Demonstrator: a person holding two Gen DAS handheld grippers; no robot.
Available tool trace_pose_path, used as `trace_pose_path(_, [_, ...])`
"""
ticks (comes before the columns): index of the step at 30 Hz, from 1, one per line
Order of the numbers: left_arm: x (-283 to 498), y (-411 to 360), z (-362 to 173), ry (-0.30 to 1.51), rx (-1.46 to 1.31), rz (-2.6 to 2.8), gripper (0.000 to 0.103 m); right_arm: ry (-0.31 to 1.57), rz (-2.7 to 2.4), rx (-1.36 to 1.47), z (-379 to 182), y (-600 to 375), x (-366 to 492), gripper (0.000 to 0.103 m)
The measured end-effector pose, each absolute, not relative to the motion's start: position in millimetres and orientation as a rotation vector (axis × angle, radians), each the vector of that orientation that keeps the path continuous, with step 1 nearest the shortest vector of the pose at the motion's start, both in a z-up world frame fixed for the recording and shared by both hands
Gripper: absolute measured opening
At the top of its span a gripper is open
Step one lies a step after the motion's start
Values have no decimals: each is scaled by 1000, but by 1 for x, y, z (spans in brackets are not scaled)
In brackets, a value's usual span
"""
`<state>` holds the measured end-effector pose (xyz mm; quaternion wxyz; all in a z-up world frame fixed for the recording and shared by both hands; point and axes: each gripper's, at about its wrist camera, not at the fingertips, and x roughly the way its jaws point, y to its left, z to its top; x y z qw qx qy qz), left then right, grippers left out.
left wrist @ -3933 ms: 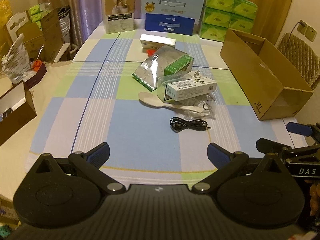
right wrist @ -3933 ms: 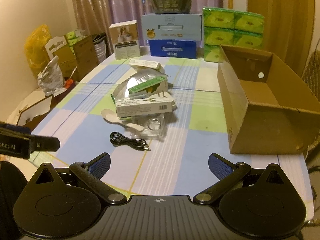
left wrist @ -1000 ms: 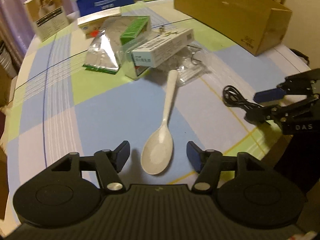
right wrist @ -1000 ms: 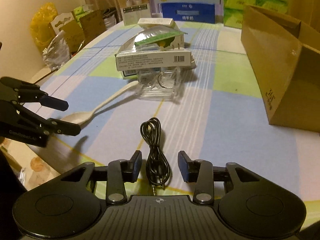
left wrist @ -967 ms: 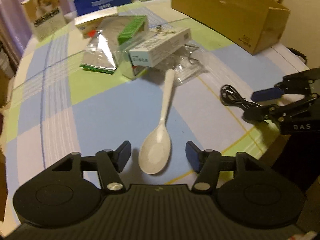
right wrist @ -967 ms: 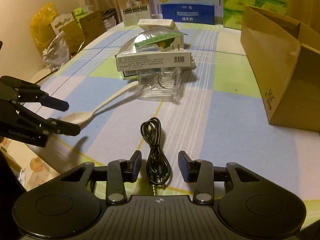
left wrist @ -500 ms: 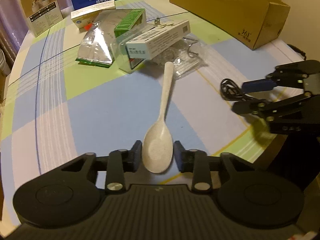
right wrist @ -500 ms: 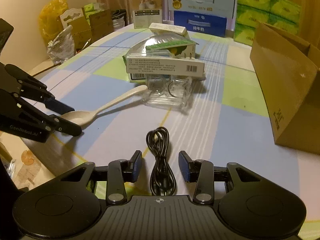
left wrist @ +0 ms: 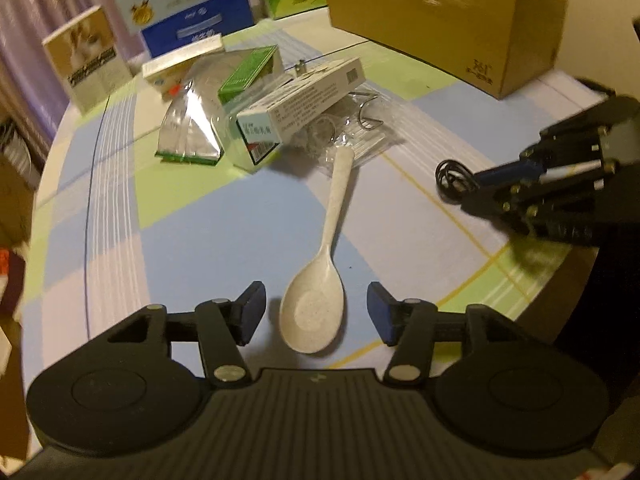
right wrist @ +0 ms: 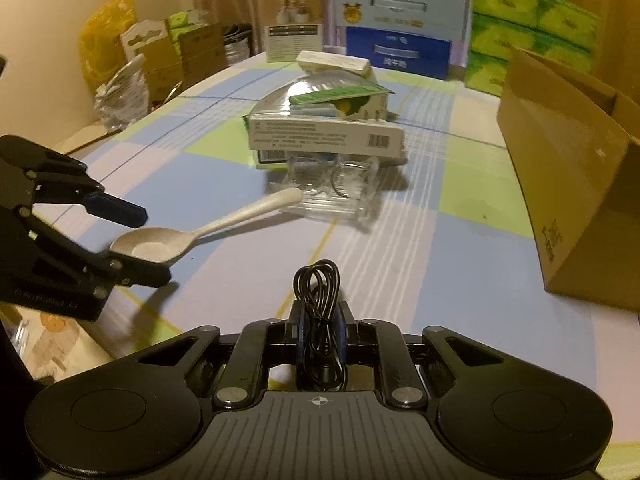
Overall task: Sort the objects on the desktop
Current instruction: 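Lift the cable with the right tool while the left tool lifts the spoon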
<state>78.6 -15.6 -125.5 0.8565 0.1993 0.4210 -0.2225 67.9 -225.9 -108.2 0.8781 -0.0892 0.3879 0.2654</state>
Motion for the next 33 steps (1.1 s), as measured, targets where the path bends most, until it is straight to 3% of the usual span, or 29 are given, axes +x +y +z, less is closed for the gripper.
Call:
trace_pose_path(18, [100,5,-130,897,505,-743,42,814,521,-135,-106,-236,69,12])
trace_pose_path(22, [107,13,-131,915,462,-771,28,812,519,-135,-107,-235,69,12])
trace_pose_path(27, [104,10,-127,941,446,-756,27,801,516,-140,-107,-234,68,13])
trace_pose_path(33, [95,-1,-120,937,318,-700,27,780,522,-162,-108,-230,69,24])
